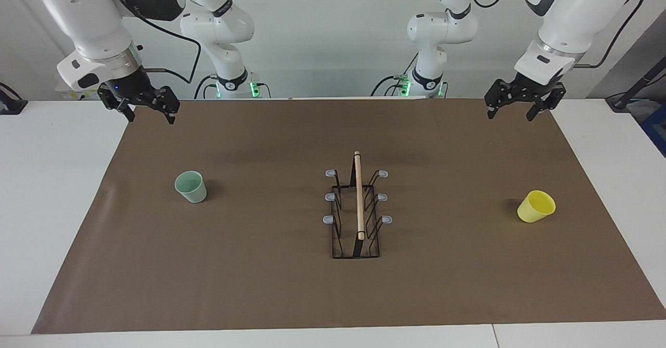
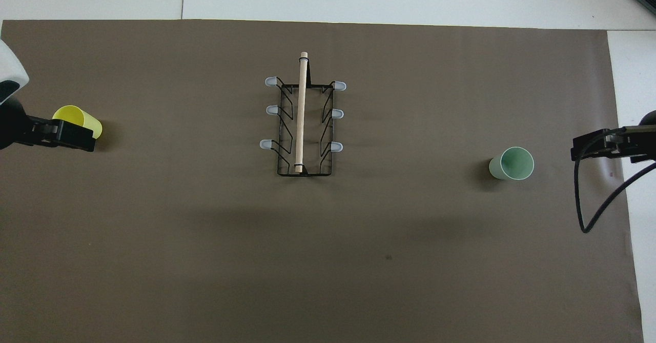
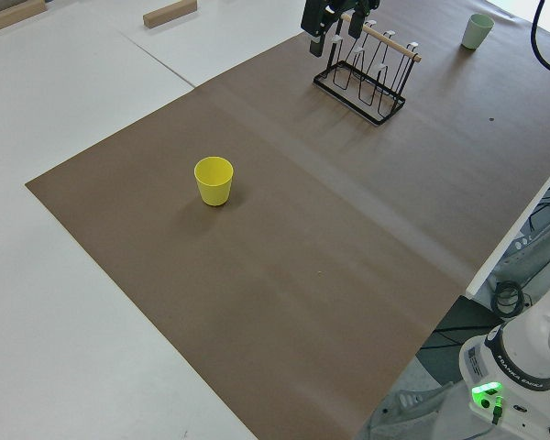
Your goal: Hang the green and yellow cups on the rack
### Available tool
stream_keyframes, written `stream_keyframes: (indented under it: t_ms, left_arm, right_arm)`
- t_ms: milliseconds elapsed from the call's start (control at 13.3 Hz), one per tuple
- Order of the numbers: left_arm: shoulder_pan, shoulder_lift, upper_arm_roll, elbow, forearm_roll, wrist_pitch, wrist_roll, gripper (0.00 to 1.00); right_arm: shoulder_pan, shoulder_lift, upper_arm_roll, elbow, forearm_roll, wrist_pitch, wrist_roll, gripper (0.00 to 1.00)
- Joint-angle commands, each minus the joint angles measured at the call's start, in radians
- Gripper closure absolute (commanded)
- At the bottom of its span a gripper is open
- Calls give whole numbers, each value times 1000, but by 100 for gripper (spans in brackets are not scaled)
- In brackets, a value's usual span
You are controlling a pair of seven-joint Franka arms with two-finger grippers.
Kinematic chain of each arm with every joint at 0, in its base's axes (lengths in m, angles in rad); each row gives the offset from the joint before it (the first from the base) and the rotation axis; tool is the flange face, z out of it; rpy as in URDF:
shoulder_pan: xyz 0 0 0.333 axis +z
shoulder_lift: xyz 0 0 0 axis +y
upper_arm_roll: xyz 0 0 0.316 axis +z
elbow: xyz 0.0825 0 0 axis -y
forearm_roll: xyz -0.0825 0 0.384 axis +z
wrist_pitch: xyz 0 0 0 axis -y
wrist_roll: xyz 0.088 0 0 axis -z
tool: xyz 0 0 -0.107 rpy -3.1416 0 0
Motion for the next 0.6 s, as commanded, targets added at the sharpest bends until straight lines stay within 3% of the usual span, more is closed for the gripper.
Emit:
stream_keyframes:
  t_ms: [0, 524]
  left_arm:
    - [-6, -10, 1, -2, 23, -12, -14, 0]
    - [-6, -12, 1, -4, 23, -12, -14, 0]
  right_arm:
    - [2, -12, 2, -9, -6, 13, 23, 0]
    - [-9, -15, 2, -15, 8, 13, 31, 0]
